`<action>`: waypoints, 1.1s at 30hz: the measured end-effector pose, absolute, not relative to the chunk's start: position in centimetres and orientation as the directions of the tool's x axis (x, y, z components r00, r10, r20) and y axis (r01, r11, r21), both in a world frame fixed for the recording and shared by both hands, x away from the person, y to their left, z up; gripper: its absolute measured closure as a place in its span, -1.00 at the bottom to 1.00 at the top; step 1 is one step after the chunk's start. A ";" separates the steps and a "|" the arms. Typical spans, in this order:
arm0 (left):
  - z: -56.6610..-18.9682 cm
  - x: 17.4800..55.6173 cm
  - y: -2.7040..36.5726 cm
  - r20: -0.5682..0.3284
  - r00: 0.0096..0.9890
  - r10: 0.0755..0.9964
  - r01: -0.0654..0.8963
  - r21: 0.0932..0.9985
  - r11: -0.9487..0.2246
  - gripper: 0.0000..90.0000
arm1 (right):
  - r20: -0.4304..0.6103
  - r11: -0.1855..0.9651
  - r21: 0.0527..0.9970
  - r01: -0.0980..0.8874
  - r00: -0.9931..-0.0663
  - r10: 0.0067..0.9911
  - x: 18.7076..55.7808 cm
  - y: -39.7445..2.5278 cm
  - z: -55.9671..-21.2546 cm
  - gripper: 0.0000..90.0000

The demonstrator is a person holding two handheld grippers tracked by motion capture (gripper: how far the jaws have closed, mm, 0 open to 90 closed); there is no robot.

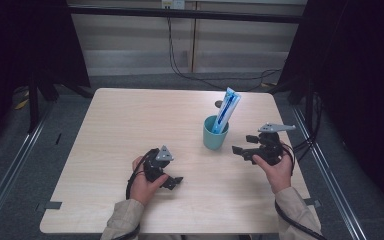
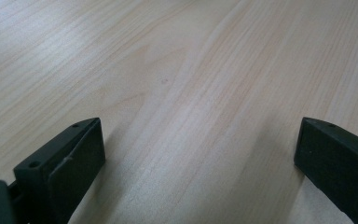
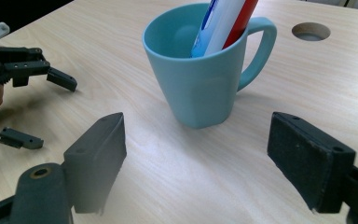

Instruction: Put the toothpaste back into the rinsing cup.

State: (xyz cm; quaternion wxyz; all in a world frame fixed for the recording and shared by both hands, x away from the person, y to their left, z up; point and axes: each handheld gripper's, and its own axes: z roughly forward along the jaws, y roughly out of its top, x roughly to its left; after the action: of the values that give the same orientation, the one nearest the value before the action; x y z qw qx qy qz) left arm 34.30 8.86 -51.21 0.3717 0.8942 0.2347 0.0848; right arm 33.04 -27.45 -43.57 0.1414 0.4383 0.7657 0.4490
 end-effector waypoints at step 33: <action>-51.2 34.3 8.9 -0.023 0.875 0.483 0.357 0.704 -0.614 -0.97 | 0.142 0.280 0.789 0.547 -0.606 0.783 30.8 -27.5 -46.6 -0.62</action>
State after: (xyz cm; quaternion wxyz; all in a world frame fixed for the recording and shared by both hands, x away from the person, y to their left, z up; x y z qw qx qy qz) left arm 34.30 8.86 -51.21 0.3717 0.8942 0.2347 0.0847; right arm 30.79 -27.48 -46.60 0.1381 0.4219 0.7880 0.4267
